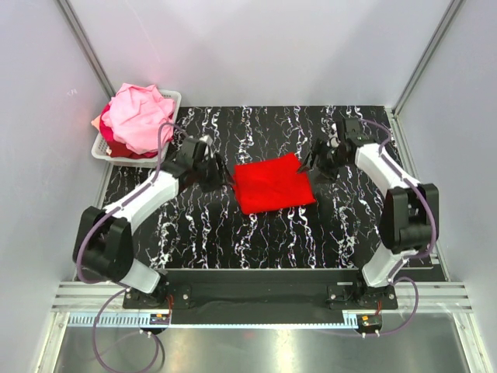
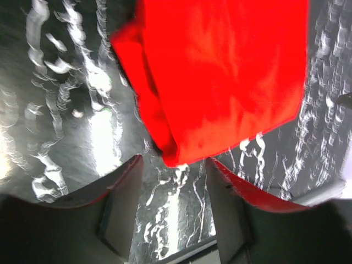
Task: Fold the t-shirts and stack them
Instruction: Neatly place the folded tshirt to the corner
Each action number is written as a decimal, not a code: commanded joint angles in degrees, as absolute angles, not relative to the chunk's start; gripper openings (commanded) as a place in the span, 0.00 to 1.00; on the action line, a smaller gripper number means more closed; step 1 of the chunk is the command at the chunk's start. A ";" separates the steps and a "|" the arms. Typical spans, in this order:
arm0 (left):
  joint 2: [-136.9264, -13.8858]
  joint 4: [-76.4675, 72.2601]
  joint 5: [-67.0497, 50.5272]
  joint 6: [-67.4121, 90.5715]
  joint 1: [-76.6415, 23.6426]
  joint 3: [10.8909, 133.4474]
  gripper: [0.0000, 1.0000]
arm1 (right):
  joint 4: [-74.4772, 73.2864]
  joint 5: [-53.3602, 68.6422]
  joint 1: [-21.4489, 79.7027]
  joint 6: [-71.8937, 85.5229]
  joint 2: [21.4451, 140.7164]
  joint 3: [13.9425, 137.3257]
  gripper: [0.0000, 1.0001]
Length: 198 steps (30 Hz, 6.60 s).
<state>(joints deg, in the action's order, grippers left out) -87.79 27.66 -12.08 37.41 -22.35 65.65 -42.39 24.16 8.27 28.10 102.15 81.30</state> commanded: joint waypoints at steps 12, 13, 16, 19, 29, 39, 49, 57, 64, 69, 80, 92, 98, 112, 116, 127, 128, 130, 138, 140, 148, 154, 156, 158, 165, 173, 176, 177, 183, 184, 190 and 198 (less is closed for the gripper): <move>-84.19 -8.70 -18.37 41.48 -28.47 44.47 0.74 | -3.96 39.90 10.46 34.89 83.49 42.72 0.78; -84.46 -8.96 -17.76 41.48 -28.91 44.30 0.74 | -2.04 40.08 10.46 34.89 84.11 42.11 0.78; -86.13 -9.58 -16.18 41.48 -30.23 44.21 0.73 | 1.91 40.34 10.63 35.51 85.51 39.82 0.77; -86.75 -9.23 -13.03 40.96 -31.81 43.95 0.72 | 3.34 40.69 10.81 35.77 85.78 38.67 0.77; -88.59 -10.11 -9.76 40.43 -34.19 43.33 0.70 | 4.92 40.69 10.72 35.95 85.96 37.53 0.77; -90.09 -15.19 -8.79 41.75 -36.12 38.76 0.66 | 5.45 40.61 10.72 36.03 86.75 37.18 0.77; -90.70 -26.36 -11.42 49.83 -36.30 32.52 0.56 | 5.45 40.43 10.72 36.04 88.07 37.44 0.76; -87.37 -17.06 -6.77 45.10 -36.30 34.36 0.62 | 5.54 40.52 10.72 35.95 88.24 37.44 0.76; -84.11 -9.76 -0.18 40.43 -36.39 35.86 0.64 | 5.62 40.87 10.72 36.12 89.12 37.70 0.75; -84.72 -13.79 -1.40 40.52 -36.48 35.77 0.64 | 5.80 41.04 10.72 36.21 89.56 37.88 0.75; -86.48 -18.72 -2.99 41.66 -37.18 37.18 0.64 | 5.89 41.48 10.72 36.21 90.26 38.14 0.75; -90.18 -26.63 -6.33 45.35 -37.27 35.51 0.35 | 5.98 41.66 10.72 36.04 90.61 38.23 0.75; -89.82 -24.56 -5.28 50.44 -37.27 35.41 0.17 | 5.98 41.84 10.72 36.12 90.79 38.32 0.75; -101.68 -16.08 -18.71 70.57 -37.18 35.59 0.00 | 5.98 42.36 10.72 35.69 91.23 38.58 0.75; -102.22 -13.20 -21.62 71.29 -37.27 36.30 0.06 | 5.80 42.63 10.72 35.68 90.97 38.50 0.75; -80.62 22.28 -4.32 57.93 -37.35 39.81 0.51 | -3.68 41.84 10.72 35.77 79.64 40.34 0.70; -79.20 24.33 -2.65 56.88 -37.44 41.47 0.51 | -5.87 41.66 10.72 35.68 76.93 40.78 0.70; -76.22 30.46 2.62 55.55 -37.97 43.85 0.51 | -7.20 41.48 10.81 36.47 74.80 42.10 0.68; -76.64 25.51 0.36 51.68 -38.49 53.61 0.47 | -9.49 40.43 11.16 35.43 84.00 51.23 0.45; -78.92 21.63 -1.74 51.86 -39.11 54.92 0.47 | -9.93 40.17 11.07 34.19 90.92 54.03 0.40; -92.54 14.42 -5.36 54.14 -39.55 53.28 0.41 | -7.39 41.65 8.97 32.61 104.41 54.06 0.26; -96.15 13.71 -3.52 54.75 -39.46 46.50 0.38 | -5.63 41.40 8.79 31.99 103.01 52.03 0.31; -95.54 14.41 -2.11 54.32 -39.46 44.48 0.38 | -5.10 41.57 8.79 32.17 103.36 51.59 0.32; -95.19 15.38 -0.62 53.62 -39.46 43.77 0.38 | -4.31 42.18 8.70 31.91 103.89 51.59 0.35; -95.97 23.27 4.39 47.91 -38.94 50.52 0.39 | -3.60 42.55 8.00 34.87 101.35 48.35 0.37; -102.13 30.06 8.43 41.49 -37.00 63.01 0.40 | -8.68 40.96 11.16 34.55 89.74 43.31 0.53; -100.38 30.32 8.26 41.49 -37.00 63.28 0.40 | -19.23 36.66 11.08 28.93 87.11 50.67 0.68; -99.76 31.02 8.78 41.22 -37.00 63.37 0.40 | -21.25 36.56 11.07 27.26 86.40 52.54 0.71; -95.55 38.56 13.27 36.22 -35.42 70.56 0.48 | -27.77 29.30 10.90 25.58 82.88 63.45 0.90; -95.02 39.63 13.62 34.99 -35.42 73.80 0.51 | -28.38 28.05 10.72 25.32 84.53 65.37 0.92; -89.31 47.63 14.77 30.32 -35.42 81.03 0.62 | -33.13 24.79 10.28 21.36 100.07 74.69 0.93; -70.16 52.99 14.76 31.99 -35.42 73.66 0.63 | -33.84 22.24 10.20 19.42 109.59 76.73 0.93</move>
